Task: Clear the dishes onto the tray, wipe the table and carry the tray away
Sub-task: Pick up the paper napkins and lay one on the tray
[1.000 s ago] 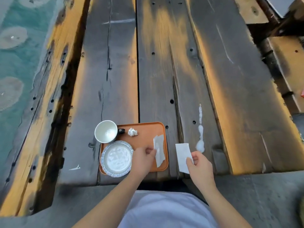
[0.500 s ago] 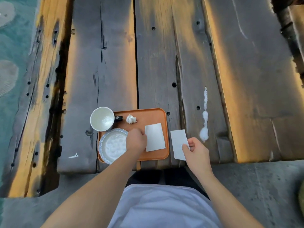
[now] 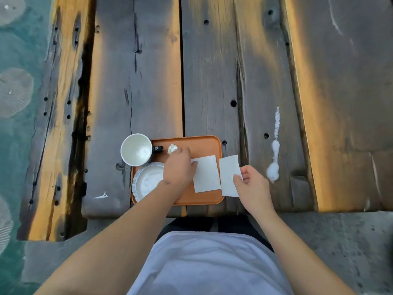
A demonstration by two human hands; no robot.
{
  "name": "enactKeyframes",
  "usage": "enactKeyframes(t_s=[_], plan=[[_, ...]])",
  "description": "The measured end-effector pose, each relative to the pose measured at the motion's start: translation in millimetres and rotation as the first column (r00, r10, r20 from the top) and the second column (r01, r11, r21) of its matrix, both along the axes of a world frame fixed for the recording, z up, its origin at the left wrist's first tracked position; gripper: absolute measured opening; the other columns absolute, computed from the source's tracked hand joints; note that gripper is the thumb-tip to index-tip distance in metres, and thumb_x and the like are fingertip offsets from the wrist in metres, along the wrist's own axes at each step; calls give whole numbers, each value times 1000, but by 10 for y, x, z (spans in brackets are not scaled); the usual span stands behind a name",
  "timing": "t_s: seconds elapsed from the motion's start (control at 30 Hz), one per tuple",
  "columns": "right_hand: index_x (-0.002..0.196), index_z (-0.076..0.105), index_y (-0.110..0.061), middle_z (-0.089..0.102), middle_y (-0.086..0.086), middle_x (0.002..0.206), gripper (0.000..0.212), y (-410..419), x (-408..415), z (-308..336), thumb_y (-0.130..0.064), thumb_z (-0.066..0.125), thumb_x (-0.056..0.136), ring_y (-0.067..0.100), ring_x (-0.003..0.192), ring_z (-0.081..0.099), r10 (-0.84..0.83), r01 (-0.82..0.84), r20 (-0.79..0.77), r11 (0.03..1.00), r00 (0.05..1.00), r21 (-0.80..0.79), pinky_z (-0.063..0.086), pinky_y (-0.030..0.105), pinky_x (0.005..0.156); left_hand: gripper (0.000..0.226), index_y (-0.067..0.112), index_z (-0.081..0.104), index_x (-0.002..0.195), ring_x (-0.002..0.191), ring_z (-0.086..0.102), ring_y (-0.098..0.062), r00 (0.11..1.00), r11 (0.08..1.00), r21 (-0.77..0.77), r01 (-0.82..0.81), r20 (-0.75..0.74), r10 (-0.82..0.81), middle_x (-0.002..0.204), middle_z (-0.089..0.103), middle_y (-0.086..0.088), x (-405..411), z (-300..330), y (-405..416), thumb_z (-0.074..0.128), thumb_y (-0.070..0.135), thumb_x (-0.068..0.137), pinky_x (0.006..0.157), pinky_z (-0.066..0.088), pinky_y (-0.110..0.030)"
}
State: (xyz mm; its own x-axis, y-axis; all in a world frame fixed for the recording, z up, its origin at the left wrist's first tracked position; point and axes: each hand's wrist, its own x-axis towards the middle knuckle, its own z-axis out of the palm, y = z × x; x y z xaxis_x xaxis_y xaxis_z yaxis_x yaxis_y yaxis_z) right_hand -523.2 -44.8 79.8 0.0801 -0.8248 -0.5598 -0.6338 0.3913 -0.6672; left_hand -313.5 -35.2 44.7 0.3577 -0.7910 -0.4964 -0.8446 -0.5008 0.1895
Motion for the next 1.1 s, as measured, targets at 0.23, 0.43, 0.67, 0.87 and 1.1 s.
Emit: enactKeyframes(t_s=[0.23, 0.43, 0.67, 0.87, 1.1], plan=[[92, 62, -15, 65, -6, 80, 7, -94, 147, -15, -18, 56, 94, 8, 74, 61, -26, 27, 24, 999, 999, -40, 50, 28, 64, 90, 1, 12, 160, 157, 13, -27, 878, 877, 35, 479, -27, -478, 170, 8, -13, -216, -288, 317, 59, 46, 98, 128, 17, -36], [92, 62, -17, 67, -6, 82, 7, -59, 153, -62, -19, 57, 94, 10, 77, 64, -35, 35, 13, 999, 999, -19, 53, 28, 64, 89, 2, 1, 161, 159, -5, -22, 841, 840, 48, 540, -64, -537, 171, -8, -9, -118, -350, 369, 53, 43, 102, 129, 7, -34], [88, 63, -19, 70, -3, 81, 6, -20, 271, -76, -19, 59, 92, 15, 78, 66, -76, 74, 81, 997, 994, 30, 57, 38, 71, 67, -3, 35, 154, 153, 27, -33, 869, 866, -181, 467, -87, -487, 164, 30, -18, 78, -333, 338, 52, 37, 102, 126, 25, -44], [91, 65, -12, 75, 3, 85, 5, -88, 466, -103, -13, 59, 91, 24, 86, 70, -163, 116, 222, 970, 961, 213, 52, 36, 70, 42, -2, 56, 132, 124, 53, -42, 966, 858, -446, 254, 70, -249, 139, 54, -25, 461, -290, -393, 57, 7, 91, 102, 46, -47], [96, 66, -17, 77, -9, 87, 5, -107, 563, -337, -19, 61, 95, 3, 80, 71, -119, 13, 284, 937, 951, 349, 54, 21, 62, 50, 12, 44, 151, 150, 28, -40, 968, 921, -302, 246, 19, -252, 162, 33, -18, 548, -722, -1167, 45, 31, 104, 118, 33, -49]])
